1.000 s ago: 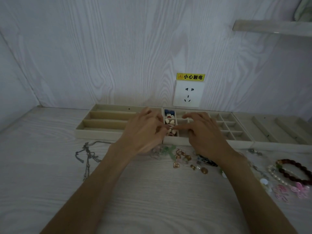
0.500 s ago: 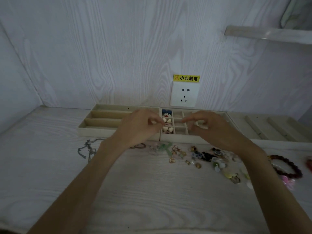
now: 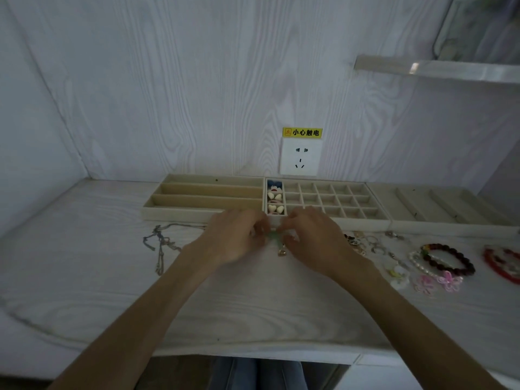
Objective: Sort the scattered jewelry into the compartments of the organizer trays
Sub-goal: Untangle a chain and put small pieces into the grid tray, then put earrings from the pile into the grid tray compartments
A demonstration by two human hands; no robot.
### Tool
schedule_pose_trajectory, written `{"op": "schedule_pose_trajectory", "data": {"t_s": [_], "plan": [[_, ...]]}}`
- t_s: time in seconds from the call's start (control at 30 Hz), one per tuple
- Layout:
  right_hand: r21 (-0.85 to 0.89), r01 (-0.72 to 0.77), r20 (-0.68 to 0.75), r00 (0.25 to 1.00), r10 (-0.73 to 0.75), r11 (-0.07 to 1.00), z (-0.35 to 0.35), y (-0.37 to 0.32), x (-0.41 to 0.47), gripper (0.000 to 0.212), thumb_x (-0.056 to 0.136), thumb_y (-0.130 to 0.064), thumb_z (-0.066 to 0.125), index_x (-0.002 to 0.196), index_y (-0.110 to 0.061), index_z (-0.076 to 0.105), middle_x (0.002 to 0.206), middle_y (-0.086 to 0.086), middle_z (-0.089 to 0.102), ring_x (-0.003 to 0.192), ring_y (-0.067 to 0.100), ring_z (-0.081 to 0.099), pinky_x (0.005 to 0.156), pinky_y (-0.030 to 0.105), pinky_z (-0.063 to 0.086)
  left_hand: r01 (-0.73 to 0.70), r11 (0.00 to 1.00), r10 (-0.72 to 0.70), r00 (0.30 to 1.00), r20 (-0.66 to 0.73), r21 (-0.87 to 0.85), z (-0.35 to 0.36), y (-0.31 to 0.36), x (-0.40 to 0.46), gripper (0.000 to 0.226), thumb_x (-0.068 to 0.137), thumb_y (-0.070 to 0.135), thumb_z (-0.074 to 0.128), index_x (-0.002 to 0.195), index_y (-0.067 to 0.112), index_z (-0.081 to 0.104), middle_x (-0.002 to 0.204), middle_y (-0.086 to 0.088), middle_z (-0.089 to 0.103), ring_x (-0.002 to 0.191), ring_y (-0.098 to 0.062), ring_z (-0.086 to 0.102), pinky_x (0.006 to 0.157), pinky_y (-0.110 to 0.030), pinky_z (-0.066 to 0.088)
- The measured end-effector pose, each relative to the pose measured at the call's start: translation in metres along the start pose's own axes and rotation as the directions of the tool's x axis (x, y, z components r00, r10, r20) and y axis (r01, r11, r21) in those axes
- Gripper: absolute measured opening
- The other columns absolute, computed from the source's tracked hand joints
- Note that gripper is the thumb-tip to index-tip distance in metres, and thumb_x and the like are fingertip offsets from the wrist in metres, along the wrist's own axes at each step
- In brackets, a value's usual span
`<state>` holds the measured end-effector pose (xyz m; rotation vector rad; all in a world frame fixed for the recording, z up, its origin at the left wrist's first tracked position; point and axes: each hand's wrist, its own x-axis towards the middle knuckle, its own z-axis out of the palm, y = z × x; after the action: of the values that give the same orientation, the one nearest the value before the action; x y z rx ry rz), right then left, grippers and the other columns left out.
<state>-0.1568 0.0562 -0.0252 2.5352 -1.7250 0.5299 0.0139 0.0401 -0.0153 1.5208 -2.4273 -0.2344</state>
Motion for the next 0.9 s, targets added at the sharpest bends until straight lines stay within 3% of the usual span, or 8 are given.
{"op": "schedule_pose_trajectory", "data": {"t_s": [0.1,0.27,0.33,0.47,0.53,0.6,0.7,0.9], "plan": [[0.006,-0.033,-0.033,0.999,0.034,0.999,-0.001,0.002,-0.001,0.019,0.088,-0.027,0.058,0.103,-0.029,0.069,0.105,-0.004,0.062,0.103,0.017,0.051,0.073,0.023,0.026,-0.009,0.999,0.01,1.0,0.028,-0.043,-0.002,-0.003,-0.001,0.013,0.086,0.03,0.06,0.096,0.036,0.065,0.092,0.017,0.062,0.084,-0.005,0.056,0.067,-0.023,0.036],[0.041,-0.079,0.042,0.996,0.078,0.996,-0.005,0.002,-0.001,0.015,0.086,-0.034,0.062,0.098,-0.03,0.07,0.098,-0.006,0.063,0.097,0.015,0.057,0.072,0.027,0.04,-0.011,0.98,0.015,1.0,0.022,-0.201,-0.006,-0.007,0.003,0.015,0.083,0.024,0.065,0.09,0.037,0.067,0.087,0.019,0.064,0.077,0.0,0.058,0.069,-0.024,0.046],[0.053,-0.086,0.067,0.994,0.082,0.995,-0.008,0.002,0.001,0.014,0.086,-0.032,0.063,0.096,-0.029,0.071,0.095,-0.007,0.065,0.093,0.013,0.058,0.069,0.024,0.038,-0.023,0.969,0.024,1.0,0.0,-0.244,-0.01,-0.007,0.005,0.015,0.082,0.022,0.066,0.088,0.036,0.069,0.087,0.017,0.067,0.076,0.001,0.059,0.071,-0.027,0.05],[0.244,-0.165,0.128,0.982,0.136,0.956,-0.011,0.009,0.004,0.003,0.084,-0.027,0.066,0.085,-0.027,0.069,0.081,-0.016,0.06,0.066,0.001,0.057,0.057,0.02,0.043,-0.017,0.966,0.014,1.0,-0.014,-0.258,-0.018,-0.009,0.007,0.015,0.084,0.021,0.066,0.092,0.034,0.07,0.09,0.017,0.067,0.081,-0.001,0.061,0.072,-0.028,0.051],[0.355,-0.174,0.141,0.981,0.132,0.919,-0.015,0.014,0.007,0.007,0.084,-0.022,0.066,0.08,-0.028,0.065,0.076,-0.017,0.06,0.066,0.004,0.06,0.064,0.029,0.054,-0.016,0.944,0.016,1.0,-0.001,-0.328,-0.021,-0.012,0.007,0.02,0.084,0.018,0.066,0.098,0.032,0.068,0.094,0.017,0.066,0.085,-0.001,0.061,0.072,-0.029,0.053],[0.42,-0.156,0.14,0.985,0.106,0.894,-0.022,0.018,0.01,0.011,0.083,-0.021,0.067,0.077,-0.03,0.064,0.08,-0.012,0.065,0.076,0.008,0.063,0.077,0.037,0.055,-0.01,0.876,0.045,0.997,0.061,-0.482,-0.025,-0.012,0.009,0.032,0.083,0.008,0.066,0.108,0.028,0.065,0.102,0.012,0.066,0.089,-0.002,0.061,0.076,-0.023,0.053],[0.482,-0.146,0.119,0.988,0.101,0.864,-0.036,0.02,0.017,0.007,0.08,-0.019,0.072,0.079,-0.025,0.068,0.079,-0.007,0.07,0.074,0.007,0.065,0.077,0.029,0.055,0.033,0.776,0.075,0.987,0.145,-0.629,-0.03,-0.007,0.014,0.049,0.079,-0.003,0.068,0.121,0.02,0.058,0.107,0.008,0.064,0.091,0.004,0.059,0.075,-0.005,0.047],[0.531,-0.1,0.029,0.995,0.1,0.842,-0.069,0.018,0.028,0.01,0.075,-0.02,0.077,0.082,-0.024,0.071,0.072,-0.006,0.071,0.067,0.001,0.066,0.068,0.011,0.051,0.021,0.726,0.061,0.994,0.094,-0.687,-0.03,0.008,0.03,0.039,0.079,0.021,0.074,0.116,0.022,0.063,0.102,0.011,0.068,0.083,0.009,0.064,0.07,-0.002,0.046]]}}
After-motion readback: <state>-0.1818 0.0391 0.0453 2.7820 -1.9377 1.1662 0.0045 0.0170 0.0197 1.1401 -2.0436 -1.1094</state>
